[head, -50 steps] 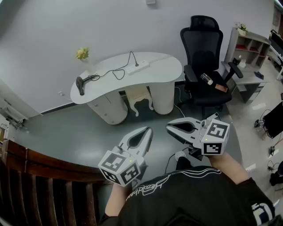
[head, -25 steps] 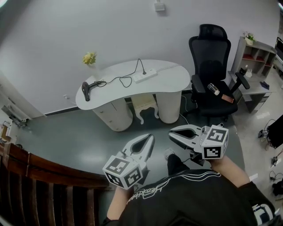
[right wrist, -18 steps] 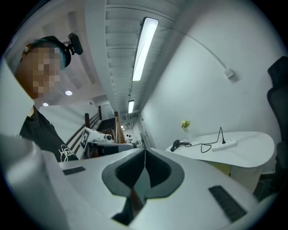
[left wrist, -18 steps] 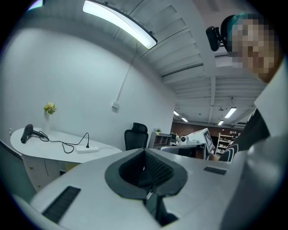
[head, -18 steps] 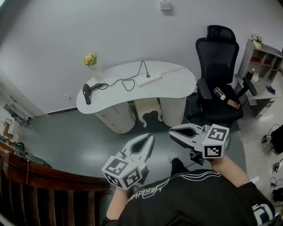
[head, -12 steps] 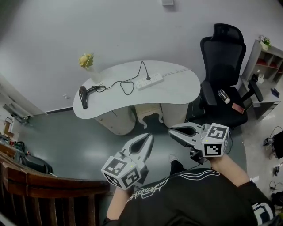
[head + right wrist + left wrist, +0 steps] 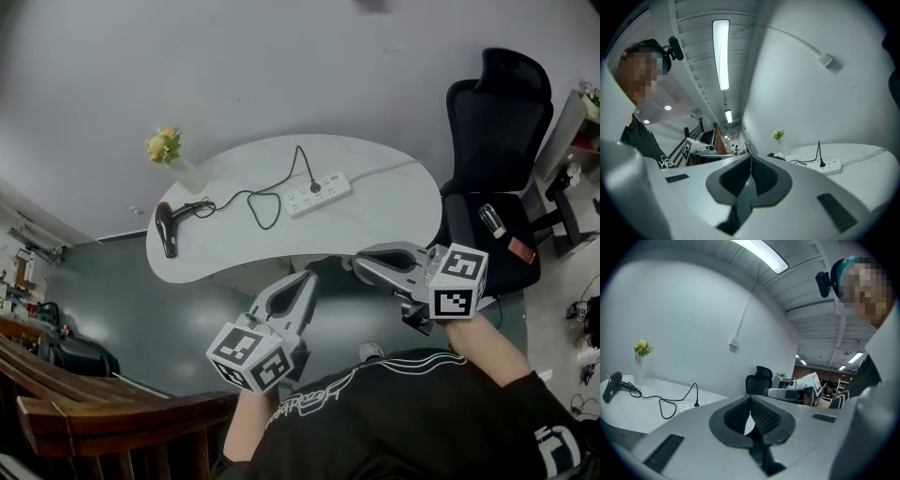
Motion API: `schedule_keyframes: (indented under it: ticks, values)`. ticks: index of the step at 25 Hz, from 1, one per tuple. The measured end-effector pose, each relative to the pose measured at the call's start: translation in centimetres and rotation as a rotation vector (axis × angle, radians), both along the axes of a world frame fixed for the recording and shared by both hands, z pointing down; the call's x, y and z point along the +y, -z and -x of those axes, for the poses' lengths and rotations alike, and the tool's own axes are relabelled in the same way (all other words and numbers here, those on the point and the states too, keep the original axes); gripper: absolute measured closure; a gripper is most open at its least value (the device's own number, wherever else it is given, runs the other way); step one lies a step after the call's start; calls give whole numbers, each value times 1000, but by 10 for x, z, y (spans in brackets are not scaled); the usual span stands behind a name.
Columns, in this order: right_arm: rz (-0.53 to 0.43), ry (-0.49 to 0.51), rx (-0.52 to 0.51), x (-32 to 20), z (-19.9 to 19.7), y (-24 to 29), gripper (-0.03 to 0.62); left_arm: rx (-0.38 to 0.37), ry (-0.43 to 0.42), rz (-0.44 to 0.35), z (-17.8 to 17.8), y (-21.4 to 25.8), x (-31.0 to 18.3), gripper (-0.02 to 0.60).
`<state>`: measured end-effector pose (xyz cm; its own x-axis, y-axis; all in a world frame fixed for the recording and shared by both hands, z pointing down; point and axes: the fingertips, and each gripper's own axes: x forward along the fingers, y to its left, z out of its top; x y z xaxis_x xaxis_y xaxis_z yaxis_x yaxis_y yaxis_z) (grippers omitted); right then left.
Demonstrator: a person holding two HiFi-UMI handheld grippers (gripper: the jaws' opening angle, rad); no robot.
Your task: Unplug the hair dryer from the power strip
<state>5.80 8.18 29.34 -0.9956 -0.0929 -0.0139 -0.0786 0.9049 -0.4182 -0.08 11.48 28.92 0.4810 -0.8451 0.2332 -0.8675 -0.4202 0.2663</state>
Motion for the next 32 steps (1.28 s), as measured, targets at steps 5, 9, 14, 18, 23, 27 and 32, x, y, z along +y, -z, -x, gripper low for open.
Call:
schedule_keyframes:
  ticks: [5, 9, 14, 18, 23, 27, 32]
  values:
    - [-1, -11, -1, -41, -3, -2, 597, -16, 21, 2, 8, -4, -37, 577]
    - [14, -26, -1, -60, -3, -11, 597, -33, 42, 13, 22, -17, -52, 577]
    - [65, -49, 10, -85, 3, -28, 597, -48, 36, 71, 45, -46, -81, 575]
    - [115, -80, 40, -112, 11, -51, 596, -42, 58, 117, 77, -77, -121, 575]
    - [190, -118, 83, -151, 29, -79, 595, -72, 58, 90, 117, -100, -177, 547]
    - [214, -142, 110, -181, 48, -87, 596, -101, 14, 109, 142, -121, -217, 446]
    - [240, -156, 136, -210, 77, -92, 595, -183, -70, 120, 165, -148, -258, 277]
